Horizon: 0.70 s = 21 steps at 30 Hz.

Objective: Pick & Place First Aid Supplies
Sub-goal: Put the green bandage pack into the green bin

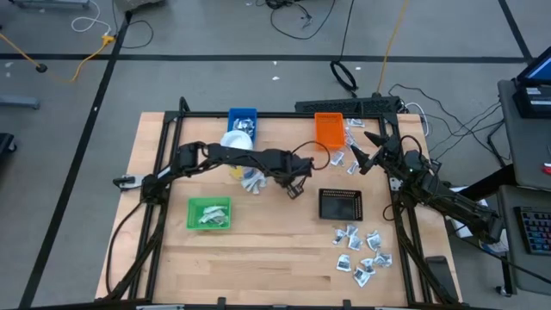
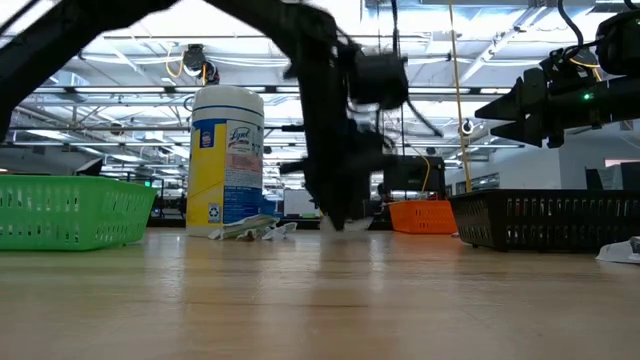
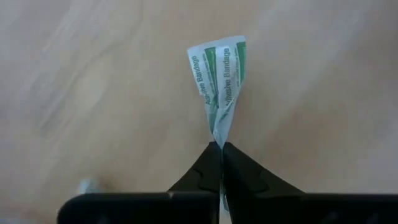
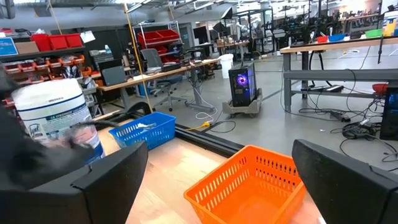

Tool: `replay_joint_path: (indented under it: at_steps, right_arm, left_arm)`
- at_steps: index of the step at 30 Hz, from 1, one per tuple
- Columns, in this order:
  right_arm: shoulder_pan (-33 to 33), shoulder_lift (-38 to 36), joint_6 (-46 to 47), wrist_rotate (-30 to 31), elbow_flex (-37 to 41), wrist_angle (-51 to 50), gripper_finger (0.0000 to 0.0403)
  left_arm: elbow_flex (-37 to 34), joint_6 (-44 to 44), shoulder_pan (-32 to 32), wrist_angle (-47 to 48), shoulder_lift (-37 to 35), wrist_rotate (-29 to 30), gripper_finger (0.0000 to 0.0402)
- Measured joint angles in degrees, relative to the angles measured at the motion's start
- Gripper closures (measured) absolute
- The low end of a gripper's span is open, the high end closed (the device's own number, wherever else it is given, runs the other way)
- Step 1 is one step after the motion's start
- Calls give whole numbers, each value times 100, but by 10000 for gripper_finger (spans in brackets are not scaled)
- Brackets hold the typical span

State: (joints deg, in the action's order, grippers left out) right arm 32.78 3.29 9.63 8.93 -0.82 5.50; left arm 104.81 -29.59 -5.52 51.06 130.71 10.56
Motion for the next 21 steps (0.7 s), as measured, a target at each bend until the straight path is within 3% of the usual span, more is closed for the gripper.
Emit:
replay_joint_path:
  at_steps: [7,18,21]
  right_arm:
    - [0,0,-1,0,-1,7,9]
    - [1,0,0,0,-1,4,9]
    - [-1,0,0,-2,-1,4,9]
  left_arm:
    - [11,-332,528,556,-555,69,398]
    - [20,-1946,1575,1055,-897,-507,399]
    - [-307,-2425,1840,827,-1080,-704,399]
